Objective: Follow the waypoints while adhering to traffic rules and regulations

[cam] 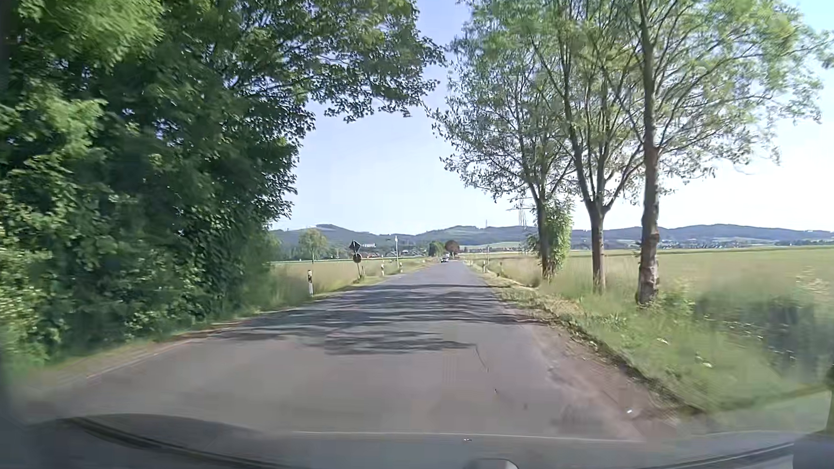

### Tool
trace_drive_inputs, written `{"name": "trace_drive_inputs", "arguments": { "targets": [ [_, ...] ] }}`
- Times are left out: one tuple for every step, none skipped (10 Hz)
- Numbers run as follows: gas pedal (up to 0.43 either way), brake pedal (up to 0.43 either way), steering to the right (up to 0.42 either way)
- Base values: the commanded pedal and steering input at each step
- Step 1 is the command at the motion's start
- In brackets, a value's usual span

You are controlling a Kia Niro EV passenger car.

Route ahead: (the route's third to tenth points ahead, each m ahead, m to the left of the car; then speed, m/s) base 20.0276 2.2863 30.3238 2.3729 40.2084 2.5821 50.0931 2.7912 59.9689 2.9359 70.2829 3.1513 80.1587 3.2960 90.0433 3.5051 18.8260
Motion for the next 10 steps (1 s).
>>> {"name": "trace_drive_inputs", "arguments": {
  "targets": [
    [0.228,0.006,0.000],
    [0.220,0.006,0.001],
    [0.220,0.006,0.004],
    [0.220,0.006,0.003],
    [0.220,0.006,0.000],
    [0.220,0.006,0.001],
    [0.209,0.006,0.004],
    [0.209,0.006,0.003],
    [0.197,0.006,0.001],
    [0.157,0.006,0.000]
  ]
}}
